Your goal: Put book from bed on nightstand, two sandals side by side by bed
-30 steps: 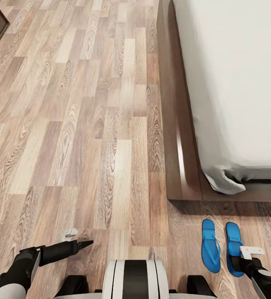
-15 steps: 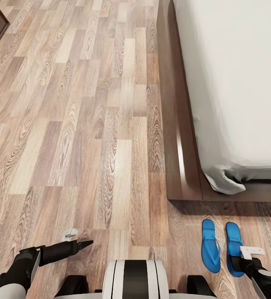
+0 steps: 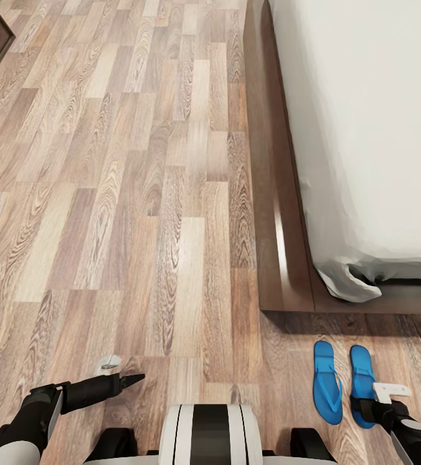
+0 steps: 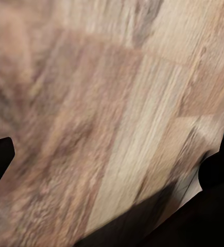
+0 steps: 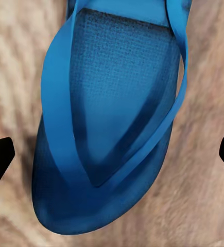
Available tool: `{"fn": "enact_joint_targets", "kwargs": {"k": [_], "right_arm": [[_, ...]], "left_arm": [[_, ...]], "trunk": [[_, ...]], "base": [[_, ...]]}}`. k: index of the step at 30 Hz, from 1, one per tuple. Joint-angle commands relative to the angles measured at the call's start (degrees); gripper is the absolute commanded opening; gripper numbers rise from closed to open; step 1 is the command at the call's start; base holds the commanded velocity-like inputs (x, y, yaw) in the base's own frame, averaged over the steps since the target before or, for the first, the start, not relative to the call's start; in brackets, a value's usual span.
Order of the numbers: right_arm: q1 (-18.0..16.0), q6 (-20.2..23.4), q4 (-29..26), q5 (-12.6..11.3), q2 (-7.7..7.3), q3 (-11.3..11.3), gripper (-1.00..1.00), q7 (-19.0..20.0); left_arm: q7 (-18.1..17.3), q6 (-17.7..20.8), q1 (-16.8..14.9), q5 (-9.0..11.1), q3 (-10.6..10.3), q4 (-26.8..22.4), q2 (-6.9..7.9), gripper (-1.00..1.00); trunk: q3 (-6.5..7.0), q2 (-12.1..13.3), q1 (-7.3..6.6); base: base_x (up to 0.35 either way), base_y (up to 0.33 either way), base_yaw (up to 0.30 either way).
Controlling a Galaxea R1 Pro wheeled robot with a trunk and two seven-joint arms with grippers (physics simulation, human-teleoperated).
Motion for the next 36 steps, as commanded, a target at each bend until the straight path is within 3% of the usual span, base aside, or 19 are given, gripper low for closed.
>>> {"fn": "enact_joint_targets", "kwargs": {"k": [1, 23, 36], "right_arm": [[0.00, 0.32, -0.11, 0.18, 0.03, -0.28, 1.00, 0.42], [0.00, 0.32, -0.11, 0.17, 0.03, -0.28, 1.00, 0.47], [0.00, 0.32, -0.11, 0.17, 0.03, -0.28, 1.00, 0.47]], "left_arm": [[-0.45, 0.55, -0.05, -0.47, 0.32, -0.06, -0.05, 1.00], [-0.40, 0.56, -0.05, -0.47, 0.32, -0.06, -0.05, 1.00], [-0.36, 0.60, -0.05, -0.47, 0.32, -0.06, -0.10, 1.00]], "trunk": [[-0.03, -0.01, -0.01], [-0.03, -0.01, -0.01], [2.85, 0.16, -0.34]], "base": [[0.000, 0.000, 0.000], [0.000, 0.000, 0.000], [0.000, 0.000, 0.000]]}}
